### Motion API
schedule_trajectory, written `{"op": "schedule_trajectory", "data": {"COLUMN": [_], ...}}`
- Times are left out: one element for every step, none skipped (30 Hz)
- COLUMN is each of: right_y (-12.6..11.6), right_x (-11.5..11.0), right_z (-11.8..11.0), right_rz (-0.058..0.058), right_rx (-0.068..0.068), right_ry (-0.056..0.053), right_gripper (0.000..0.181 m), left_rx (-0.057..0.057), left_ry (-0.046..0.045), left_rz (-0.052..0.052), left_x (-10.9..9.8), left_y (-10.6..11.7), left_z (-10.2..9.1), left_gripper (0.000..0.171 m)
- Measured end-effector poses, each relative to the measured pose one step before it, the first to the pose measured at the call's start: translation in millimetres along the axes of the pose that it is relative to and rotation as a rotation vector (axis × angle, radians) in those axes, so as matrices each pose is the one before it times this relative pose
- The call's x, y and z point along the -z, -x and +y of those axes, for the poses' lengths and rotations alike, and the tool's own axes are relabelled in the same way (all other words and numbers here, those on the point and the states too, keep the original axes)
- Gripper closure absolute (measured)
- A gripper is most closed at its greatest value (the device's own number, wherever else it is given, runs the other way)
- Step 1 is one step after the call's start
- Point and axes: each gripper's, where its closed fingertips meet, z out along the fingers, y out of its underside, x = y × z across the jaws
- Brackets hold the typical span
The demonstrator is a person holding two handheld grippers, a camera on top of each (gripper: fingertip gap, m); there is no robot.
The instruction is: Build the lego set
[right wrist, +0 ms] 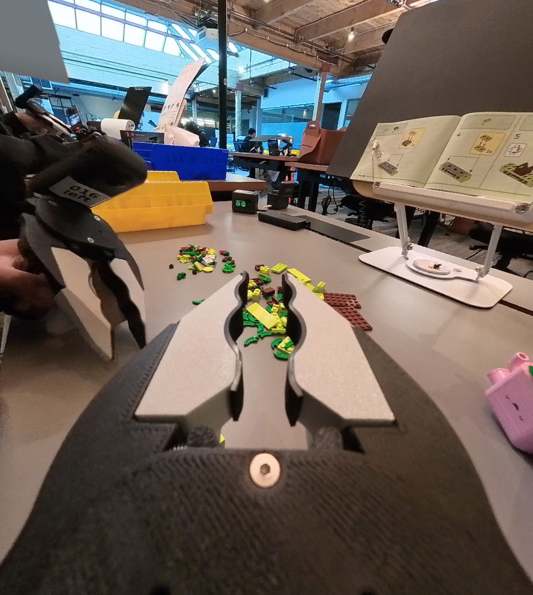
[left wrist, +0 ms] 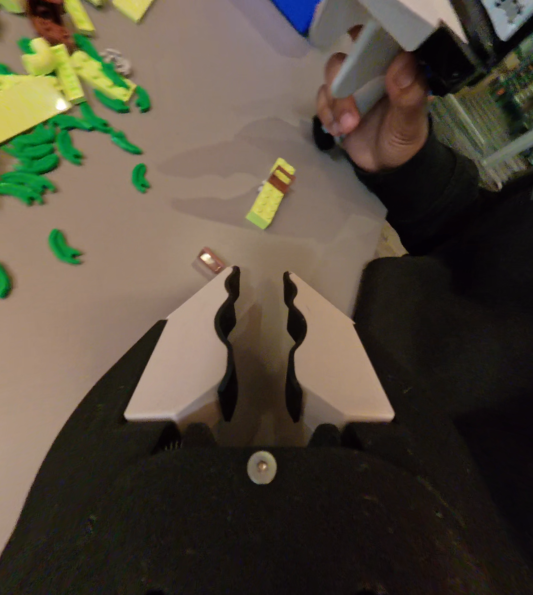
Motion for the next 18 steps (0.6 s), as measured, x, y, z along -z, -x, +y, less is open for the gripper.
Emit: {"op": "schedule_trajectory", "data": {"right_y": [0.06, 0.04, 0.14, 0.05, 0.07, 0.05, 0.08, 0.11, 0.42, 1.24, 3.05, 6.61, 8.08, 7.23, 7.97, 6.92, 3.22, 0.83], "right_x": [0.24, 0.15, 0.11, 0.22, 0.19, 0.13, 0.03, -0.03, 0.05, 0.17, 0.74, 1.25, 1.53, 1.14, 0.60, -0.51, -1.58, -2.37], "right_z": [-0.16, -0.15, -0.16, -0.20, -0.20, -0.03, -0.05, 0.02, 0.10, 0.62, 2.76, 6.67, 10.29, 11.20, 9.97, 8.48, 7.33, 5.52], "right_rz": [-0.0001, -0.0002, -0.0003, -0.0002, 0.0002, 0.0000, 0.0000, -0.0005, -0.0032, -0.0100, -0.0273, -0.0607, -0.0790, -0.0750, -0.0749, -0.0607, -0.0296, -0.0055], "right_rx": [-0.0002, -0.0003, -0.0003, 0.0000, 0.0004, 0.0006, 0.0007, 0.0007, 0.0004, -0.0010, -0.0061, -0.0129, -0.0251, -0.0378, -0.0368, -0.0258, -0.0114, 0.0032], "right_ry": [-0.0010, -0.0010, -0.0010, -0.0013, -0.0012, -0.0008, -0.0003, 0.0002, 0.0007, 0.0057, 0.0241, 0.0544, 0.0790, 0.0810, 0.0680, 0.0572, 0.0490, 0.0389], "right_gripper": [0.163, 0.163, 0.163, 0.163, 0.163, 0.163, 0.163, 0.163, 0.163, 0.163, 0.163, 0.164, 0.160, 0.151, 0.145, 0.139, 0.132, 0.128], "left_rx": [-0.0308, -0.0384, -0.0394, -0.0340, -0.0300, -0.0249, -0.0199, -0.0224, -0.0274, -0.0307, -0.0322, -0.0319, -0.0296, -0.0222, -0.0186, -0.0155, -0.0121, -0.0079], "left_ry": [0.00761, 0.00931, 0.00840, 0.00512, 0.00287, 0.00316, 0.00514, 0.00918, 0.00912, 0.01250, 0.01360, 0.01464, 0.01443, 0.01116, 0.01204, 0.01011, 0.00686, 0.00612], "left_rz": [0.0078, -0.0065, -0.0226, -0.0376, -0.0346, -0.0269, -0.0230, -0.0102, 0.0044, 0.0118, 0.0135, 0.0173, 0.0131, 0.0059, 0.0101, 0.0061, 0.0029, 0.0064], "left_x": [-1.22, -0.38, 0.69, 1.80, 2.29, 2.25, 1.60, 0.46, -0.53, -1.29, -1.78, -2.14, -2.32, -2.50, -2.59, -2.28, -2.01, -1.53], "left_y": [-3.77, -1.65, 1.24, 4.32, 5.24, 5.23, 5.97, 4.76, 2.93, 1.78, 1.33, 0.45, 0.50, 1.16, -0.01, 0.35, 0.51, -0.25], "left_z": [0.52, 0.42, -0.20, -0.97, -1.53, -1.44, -1.18, -0.35, 0.00, 0.55, 0.71, 0.67, 0.55, 0.19, 0.35, 0.32, 0.34, 0.60], "left_gripper": [0.145, 0.145, 0.146, 0.148, 0.149, 0.149, 0.147, 0.145, 0.144, 0.143, 0.142, 0.143, 0.143, 0.143, 0.143, 0.143, 0.144, 0.147]}}
